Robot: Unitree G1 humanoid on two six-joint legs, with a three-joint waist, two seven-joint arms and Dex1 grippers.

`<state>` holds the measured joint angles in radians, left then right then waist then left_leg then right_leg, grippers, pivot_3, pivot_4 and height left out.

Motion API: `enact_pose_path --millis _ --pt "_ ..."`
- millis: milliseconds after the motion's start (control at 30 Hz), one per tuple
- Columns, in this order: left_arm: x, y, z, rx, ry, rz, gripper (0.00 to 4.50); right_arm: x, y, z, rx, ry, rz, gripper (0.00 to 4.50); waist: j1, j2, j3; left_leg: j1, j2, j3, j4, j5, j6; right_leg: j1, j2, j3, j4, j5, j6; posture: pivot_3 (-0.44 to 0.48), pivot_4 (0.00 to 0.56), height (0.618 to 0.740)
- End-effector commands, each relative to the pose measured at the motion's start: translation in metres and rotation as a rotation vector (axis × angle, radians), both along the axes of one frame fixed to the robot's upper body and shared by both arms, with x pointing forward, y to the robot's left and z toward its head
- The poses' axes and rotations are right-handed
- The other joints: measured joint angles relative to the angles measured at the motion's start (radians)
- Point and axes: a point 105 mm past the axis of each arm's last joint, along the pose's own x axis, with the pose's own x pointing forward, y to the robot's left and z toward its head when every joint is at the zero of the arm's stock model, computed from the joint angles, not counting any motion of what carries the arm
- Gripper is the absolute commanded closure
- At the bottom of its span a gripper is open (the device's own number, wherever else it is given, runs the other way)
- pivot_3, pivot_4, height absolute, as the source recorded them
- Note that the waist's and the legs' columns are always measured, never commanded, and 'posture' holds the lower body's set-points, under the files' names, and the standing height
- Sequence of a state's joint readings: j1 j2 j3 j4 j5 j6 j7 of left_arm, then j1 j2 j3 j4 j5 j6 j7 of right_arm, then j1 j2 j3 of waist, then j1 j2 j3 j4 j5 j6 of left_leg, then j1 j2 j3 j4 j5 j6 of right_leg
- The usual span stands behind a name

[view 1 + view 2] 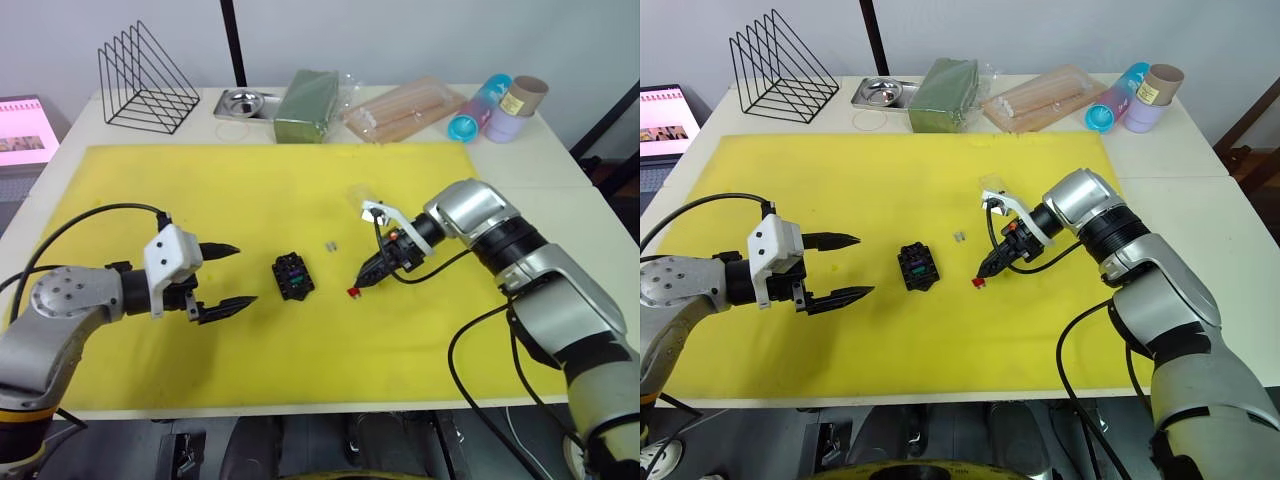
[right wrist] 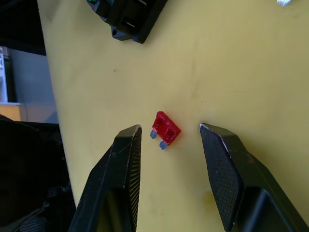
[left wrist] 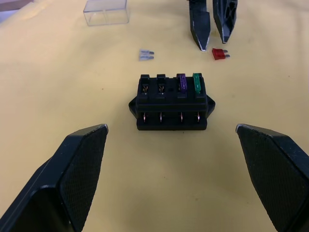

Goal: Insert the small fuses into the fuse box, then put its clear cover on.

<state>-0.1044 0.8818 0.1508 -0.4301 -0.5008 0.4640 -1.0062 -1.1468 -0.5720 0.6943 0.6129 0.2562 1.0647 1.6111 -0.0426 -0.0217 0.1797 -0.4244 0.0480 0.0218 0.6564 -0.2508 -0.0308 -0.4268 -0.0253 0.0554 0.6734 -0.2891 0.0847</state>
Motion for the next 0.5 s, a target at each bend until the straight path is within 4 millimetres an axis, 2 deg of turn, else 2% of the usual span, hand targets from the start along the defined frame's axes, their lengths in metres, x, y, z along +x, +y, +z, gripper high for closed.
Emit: enact_pose_path --millis 33,500 --pt "-0.0004 -0.0018 0.0055 0.004 -0.034 -0.013 0.0 -0.0027 0.0 0.0033 -0.003 0.008 0.01 2.46 0.0 0.0 0.0 0.0 0.0 0.0 0.0 0.0 0.0 0.0 0.0 0.0 0.0 0.0 0.0 0.0 0.15 0.74" --pt "-0.0009 -0.0015 0.0046 0.001 -0.033 -0.005 0.0 -0.0057 0.0031 0.0002 -0.004 0.053 -0.006 2.46 0.0 0.0 0.0 0.0 0.0 0.0 0.0 0.0 0.0 0.0 0.0 0.0 0.0 0.0 0.0 0.0 0.15 0.74"
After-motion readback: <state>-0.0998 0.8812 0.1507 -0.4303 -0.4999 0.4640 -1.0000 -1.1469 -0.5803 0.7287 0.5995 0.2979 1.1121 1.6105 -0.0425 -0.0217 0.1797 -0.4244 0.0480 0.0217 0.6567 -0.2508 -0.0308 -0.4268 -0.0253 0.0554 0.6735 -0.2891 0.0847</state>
